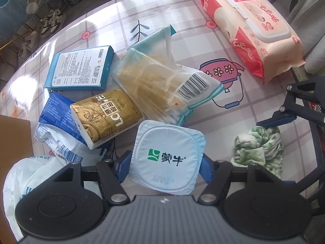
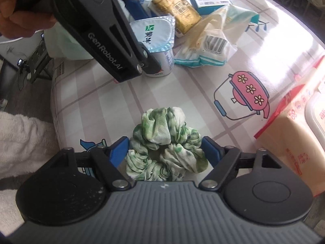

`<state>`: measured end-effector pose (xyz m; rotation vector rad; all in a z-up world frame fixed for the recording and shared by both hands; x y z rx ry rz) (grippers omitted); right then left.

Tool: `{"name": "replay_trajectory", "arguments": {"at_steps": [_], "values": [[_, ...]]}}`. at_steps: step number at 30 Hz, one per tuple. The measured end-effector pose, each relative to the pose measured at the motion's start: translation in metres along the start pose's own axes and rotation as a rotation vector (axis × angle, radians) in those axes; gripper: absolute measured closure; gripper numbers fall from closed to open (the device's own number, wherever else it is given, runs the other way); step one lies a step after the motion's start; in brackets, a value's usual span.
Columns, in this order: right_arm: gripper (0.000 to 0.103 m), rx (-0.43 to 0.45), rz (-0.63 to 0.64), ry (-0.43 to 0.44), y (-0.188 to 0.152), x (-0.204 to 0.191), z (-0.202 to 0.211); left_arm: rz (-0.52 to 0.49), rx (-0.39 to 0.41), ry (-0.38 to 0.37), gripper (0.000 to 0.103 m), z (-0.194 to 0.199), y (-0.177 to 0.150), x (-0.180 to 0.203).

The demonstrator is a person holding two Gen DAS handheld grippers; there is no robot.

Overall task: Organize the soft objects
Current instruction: 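Lift the scrunchie and yogurt cup and carry both over the cardboard box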

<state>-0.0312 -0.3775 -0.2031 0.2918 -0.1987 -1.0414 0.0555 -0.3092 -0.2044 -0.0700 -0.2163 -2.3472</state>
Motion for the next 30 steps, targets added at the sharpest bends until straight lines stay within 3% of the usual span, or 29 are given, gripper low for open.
{"name": "replay_trajectory", "arguments": {"at_steps": [6, 8, 16, 23, 30], "values": [[0.07, -0.008, -0.084, 0.004, -0.004, 0.012, 0.007, -0.018, 0.02, 0.004, 0.037, 0.002, -0.003, 0.002], [0.076, -0.011, -0.119, 0.019, -0.006, 0.016, 0.009, -0.018, 0.023, -0.003, 0.037, 0.004, -0.005, 0.003], [0.081, 0.006, -0.211, -0.013, -0.014, 0.017, 0.031, -0.003, 0.058, -0.047, 0.037, 0.025, -0.01, 0.005], [0.081, 0.026, -0.43, -0.046, -0.018, 0.033, 0.063, 0.045, 0.145, -0.1, 0.037, 0.068, -0.009, -0.004], [0.081, 0.117, -0.633, -0.062, 0.003, 0.039, 0.104, 0.106, 0.255, -0.146, 0.038, 0.127, -0.014, -0.034]]}}
Point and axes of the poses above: each gripper's, at about its wrist camera, not at the fingertips, and z roughly against the way its jaws point, x to its right, y to its top, the point moved 8 cm from there along -z, roughly the way its jaws point, and after that the axes turned 14 degrees about -y, right-handed, at the moved point
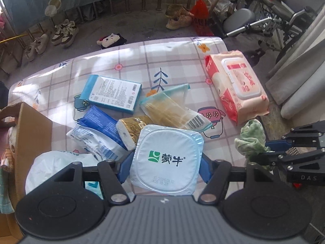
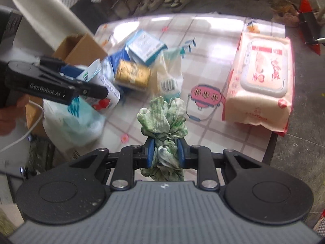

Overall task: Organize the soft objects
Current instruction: 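Lift the scrunchie and yogurt cup and carry both over the cardboard box, then lower the scrunchie and yogurt cup into the box and open both grippers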

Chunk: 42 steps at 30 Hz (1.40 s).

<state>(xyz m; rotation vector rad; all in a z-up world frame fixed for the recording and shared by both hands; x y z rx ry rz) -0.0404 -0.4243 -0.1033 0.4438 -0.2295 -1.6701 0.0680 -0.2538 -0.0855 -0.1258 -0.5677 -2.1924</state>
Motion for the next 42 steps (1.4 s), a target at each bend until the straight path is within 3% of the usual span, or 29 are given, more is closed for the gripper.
{"name": "replay_trajectory", "arguments": {"at_steps": [6, 13, 18, 23, 28, 35, 42], "values": [[0.081, 0.082, -0.072, 0.056, 0.036, -0.039, 0.025, 0.063, 0.101, 0.019, 0.038, 0.073, 0.007, -0.045], [0.081, 0.168, -0.031, 0.167, 0.097, -0.133, 0.028, 0.175, 0.201, 0.092, 0.038, 0.158, -0.005, -0.136], [0.081, 0.207, -0.014, 0.262, 0.146, -0.209, 0.02, 0.249, 0.224, 0.17, 0.038, 0.192, -0.028, -0.211], [0.081, 0.203, 0.022, 0.315, 0.186, -0.285, -0.01, 0.302, 0.178, 0.215, 0.038, 0.178, -0.057, -0.281], [0.081, 0.12, 0.07, 0.328, 0.211, -0.358, -0.06, 0.331, 0.068, 0.211, 0.038, 0.128, -0.09, -0.337], [0.081, -0.051, 0.232, 0.268, 0.213, -0.435, -0.133, 0.312, -0.045, 0.202, 0.038, 0.066, -0.125, -0.38], [0.08, -0.216, 0.377, 0.2, 0.203, -0.473, -0.181, 0.295, -0.068, 0.242, 0.037, 0.051, -0.135, -0.409]]}}
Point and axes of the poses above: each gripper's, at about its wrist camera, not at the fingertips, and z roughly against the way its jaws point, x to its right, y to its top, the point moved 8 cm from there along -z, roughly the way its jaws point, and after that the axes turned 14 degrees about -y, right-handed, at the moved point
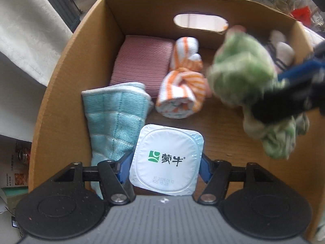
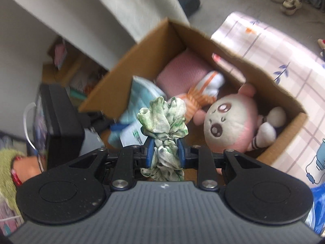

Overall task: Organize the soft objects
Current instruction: 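Lower the scrunchie and yogurt cup into the box and open both grippers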

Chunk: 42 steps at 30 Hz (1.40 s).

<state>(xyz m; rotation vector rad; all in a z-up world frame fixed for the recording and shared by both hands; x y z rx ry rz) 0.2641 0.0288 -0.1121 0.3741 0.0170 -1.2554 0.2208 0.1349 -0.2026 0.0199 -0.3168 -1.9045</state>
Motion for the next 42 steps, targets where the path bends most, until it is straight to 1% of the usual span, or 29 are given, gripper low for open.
{"name": "replay_trajectory", "arguments": {"at_steps": [5, 8, 11, 14, 16, 17, 18, 24, 25, 27, 28, 34, 37, 38, 39, 40, 42], "values": [[0.079, -0.101, 0.052, -0.035, -0.001, -0.009, -0.03, -0.001, 0.01, -0.003, 0.037, 0.0, 0.0, -0.01], [0.078, -0.142, 0.059, -0.035, 0.0, -0.013, -0.049, -0.01, 0.015, -0.01, 0.037, 0.003, -0.001, -0.011], [0.077, -0.186, 0.065, -0.036, 0.0, -0.015, -0.067, -0.028, 0.002, -0.017, 0.036, 0.002, -0.002, -0.01], [0.072, -0.22, 0.067, -0.026, -0.003, -0.016, -0.079, -0.046, -0.015, -0.021, 0.036, -0.001, -0.003, -0.012], [0.067, -0.233, 0.07, -0.031, -0.004, -0.018, -0.087, -0.054, -0.022, -0.017, 0.035, 0.0, -0.004, -0.012], [0.061, -0.238, 0.07, -0.036, -0.004, -0.017, -0.091, -0.056, -0.026, -0.016, 0.036, 0.0, -0.005, -0.012], [0.057, -0.239, 0.068, -0.042, -0.005, -0.017, -0.092, -0.055, -0.029, -0.014, 0.036, 0.0, -0.005, -0.011], [0.049, -0.239, 0.061, -0.05, -0.007, -0.017, -0.091, -0.042, -0.05, -0.018, 0.036, -0.003, -0.005, -0.009], [0.048, -0.237, 0.059, -0.049, -0.006, -0.017, -0.09, -0.043, -0.049, -0.022, 0.035, -0.002, -0.005, -0.008], [0.04, -0.232, 0.052, -0.039, -0.004, -0.017, -0.086, -0.045, -0.038, -0.026, 0.031, 0.002, -0.002, -0.006], [0.039, -0.226, 0.048, -0.034, -0.004, -0.016, -0.083, -0.047, -0.034, -0.026, 0.03, 0.004, -0.002, -0.004], [0.037, -0.17, 0.003, -0.004, 0.005, -0.004, -0.062, -0.036, -0.024, -0.02, 0.03, 0.012, 0.001, 0.0], [0.041, -0.125, -0.037, 0.036, 0.01, 0.005, -0.047, -0.036, -0.01, -0.018, 0.03, 0.02, 0.001, 0.002], [0.049, -0.106, -0.05, 0.046, 0.011, 0.006, -0.045, -0.036, -0.007, -0.017, 0.03, 0.022, 0.001, 0.003], [0.059, -0.095, -0.057, 0.05, 0.012, 0.006, -0.044, -0.035, -0.004, -0.015, 0.03, 0.025, 0.001, 0.004], [0.064, -0.084, -0.065, 0.048, 0.013, 0.006, -0.045, -0.034, -0.002, -0.016, 0.03, 0.026, 0.001, 0.005], [0.082, -0.068, -0.079, 0.051, 0.013, 0.006, -0.049, -0.031, 0.001, -0.015, 0.03, 0.03, 0.0, 0.008]]}}
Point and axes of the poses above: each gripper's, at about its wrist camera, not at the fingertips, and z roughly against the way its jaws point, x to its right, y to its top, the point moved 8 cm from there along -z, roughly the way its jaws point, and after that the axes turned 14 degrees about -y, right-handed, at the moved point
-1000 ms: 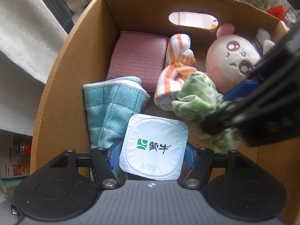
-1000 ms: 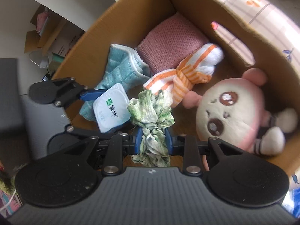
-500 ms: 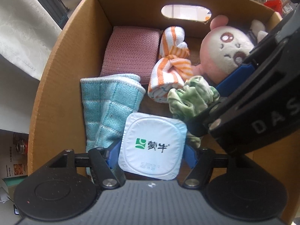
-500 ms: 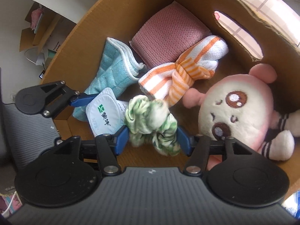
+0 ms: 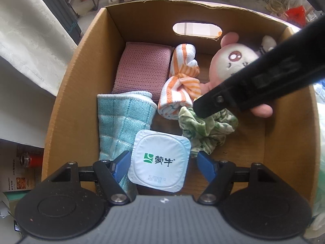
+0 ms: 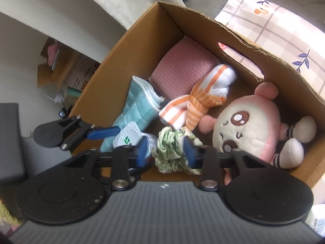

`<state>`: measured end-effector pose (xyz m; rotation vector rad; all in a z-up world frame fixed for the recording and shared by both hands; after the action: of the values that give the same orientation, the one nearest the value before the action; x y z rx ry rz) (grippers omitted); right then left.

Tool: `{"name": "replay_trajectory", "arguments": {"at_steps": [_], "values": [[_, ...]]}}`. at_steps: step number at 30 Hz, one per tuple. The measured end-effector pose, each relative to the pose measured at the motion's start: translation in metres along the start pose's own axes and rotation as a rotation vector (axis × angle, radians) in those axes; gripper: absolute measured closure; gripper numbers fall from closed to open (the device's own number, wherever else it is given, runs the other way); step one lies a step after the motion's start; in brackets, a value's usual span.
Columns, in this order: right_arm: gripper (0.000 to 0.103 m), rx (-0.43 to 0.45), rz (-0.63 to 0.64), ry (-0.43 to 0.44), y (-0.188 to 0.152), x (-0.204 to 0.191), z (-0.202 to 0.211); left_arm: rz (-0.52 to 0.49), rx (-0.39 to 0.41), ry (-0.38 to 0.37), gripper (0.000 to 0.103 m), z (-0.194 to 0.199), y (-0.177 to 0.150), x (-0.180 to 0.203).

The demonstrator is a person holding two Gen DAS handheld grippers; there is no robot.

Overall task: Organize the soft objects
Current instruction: 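Lower the scrunchie and yogurt cup into the box and open both grippers, then move both open grippers back over the remaining packages on the table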

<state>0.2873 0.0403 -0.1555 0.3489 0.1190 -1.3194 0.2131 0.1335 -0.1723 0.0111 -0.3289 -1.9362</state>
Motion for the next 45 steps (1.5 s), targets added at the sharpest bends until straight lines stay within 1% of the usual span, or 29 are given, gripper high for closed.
{"name": "replay_trajectory", "arguments": {"at_steps": [3, 6, 7, 9, 10, 12, 13, 14, 15, 16, 18, 19, 20, 21, 23, 25, 28, 32, 34, 36, 38, 39, 42, 45], "values": [[0.085, -0.02, -0.014, 0.005, -0.003, -0.003, -0.017, -0.002, 0.006, 0.006, 0.03, 0.005, 0.0, 0.003], [0.085, -0.058, -0.016, 0.009, -0.009, -0.007, -0.033, 0.001, 0.011, 0.007, 0.03, 0.006, 0.0, 0.006], [0.084, -0.059, -0.024, 0.012, -0.011, -0.006, -0.033, 0.003, 0.014, 0.008, 0.03, 0.008, 0.0, 0.008], [0.082, -0.035, -0.041, 0.035, -0.011, -0.006, -0.024, 0.009, 0.024, 0.007, 0.03, 0.011, 0.001, 0.01], [0.082, -0.008, -0.056, 0.061, -0.011, -0.005, -0.015, 0.014, 0.029, 0.006, 0.03, 0.014, 0.001, 0.011], [0.074, 0.042, -0.097, 0.13, -0.01, -0.003, 0.003, 0.023, 0.043, 0.007, 0.029, 0.021, 0.002, 0.015], [0.071, 0.069, -0.112, 0.155, -0.011, -0.002, 0.013, 0.027, 0.053, 0.006, 0.029, 0.025, 0.002, 0.017], [0.065, 0.097, -0.127, 0.176, -0.012, 0.001, 0.022, 0.032, 0.063, 0.006, 0.028, 0.028, 0.003, 0.02], [0.056, 0.123, -0.143, 0.198, -0.013, 0.003, 0.031, 0.038, 0.071, 0.005, 0.027, 0.033, 0.004, 0.023], [0.053, 0.148, -0.163, 0.218, -0.015, 0.006, 0.039, 0.045, 0.078, 0.003, 0.027, 0.037, 0.004, 0.026], [0.041, 0.199, -0.204, 0.258, -0.02, 0.012, 0.056, 0.058, 0.094, 0.003, 0.027, 0.046, 0.005, 0.035], [0.037, 0.23, -0.224, 0.278, -0.024, 0.017, 0.067, 0.062, 0.101, 0.002, 0.026, 0.051, 0.007, 0.041], [0.028, 0.256, -0.24, 0.287, -0.028, 0.022, 0.076, 0.066, 0.109, 0.0, 0.025, 0.055, 0.008, 0.048], [0.022, 0.286, -0.259, 0.293, -0.033, 0.027, 0.087, 0.07, 0.117, -0.002, 0.024, 0.06, 0.009, 0.056], [0.021, 0.337, -0.293, 0.304, -0.046, 0.042, 0.107, 0.078, 0.134, -0.01, 0.023, 0.069, 0.01, 0.074], [0.019, 0.375, -0.344, 0.301, -0.063, 0.066, 0.128, 0.084, 0.148, -0.025, 0.022, 0.077, 0.013, 0.095], [0.019, 0.421, -0.427, 0.276, -0.097, 0.11, 0.162, 0.083, 0.173, -0.054, 0.021, 0.088, 0.018, 0.131], [0.018, 0.483, -0.522, 0.2, -0.147, 0.173, 0.207, 0.063, 0.2, -0.105, 0.02, 0.096, 0.027, 0.187], [0.017, 0.51, -0.577, 0.136, -0.176, 0.209, 0.227, 0.04, 0.209, -0.133, 0.019, 0.095, 0.03, 0.219], [0.016, 0.522, -0.622, 0.05, -0.206, 0.246, 0.241, 0.017, 0.211, -0.159, 0.017, 0.091, 0.033, 0.248], [0.015, 0.494, -0.66, -0.055, -0.236, 0.282, 0.241, -0.01, 0.198, -0.175, 0.017, 0.081, 0.033, 0.28], [0.015, 0.476, -0.676, -0.094, -0.248, 0.296, 0.239, -0.026, 0.187, -0.18, 0.017, 0.074, 0.033, 0.295], [0.015, 0.421, -0.697, -0.157, -0.277, 0.327, 0.217, -0.089, 0.167, -0.17, 0.018, 0.053, 0.032, 0.334], [0.016, 0.384, -0.67, -0.184, -0.287, 0.341, 0.187, -0.122, 0.133, -0.144, 0.021, 0.032, 0.029, 0.36]]}}
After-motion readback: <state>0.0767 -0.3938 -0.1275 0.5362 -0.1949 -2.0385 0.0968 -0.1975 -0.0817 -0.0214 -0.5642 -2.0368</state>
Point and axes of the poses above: each gripper's, at about its wrist camera, not at the fingertips, and z roughly against the way its jaws point, x to its right, y to its top, the point moved 8 cm from there along -z, roughly the way its jaws point, and after that the axes turned 14 degrees about -y, right-handed, at the moved point
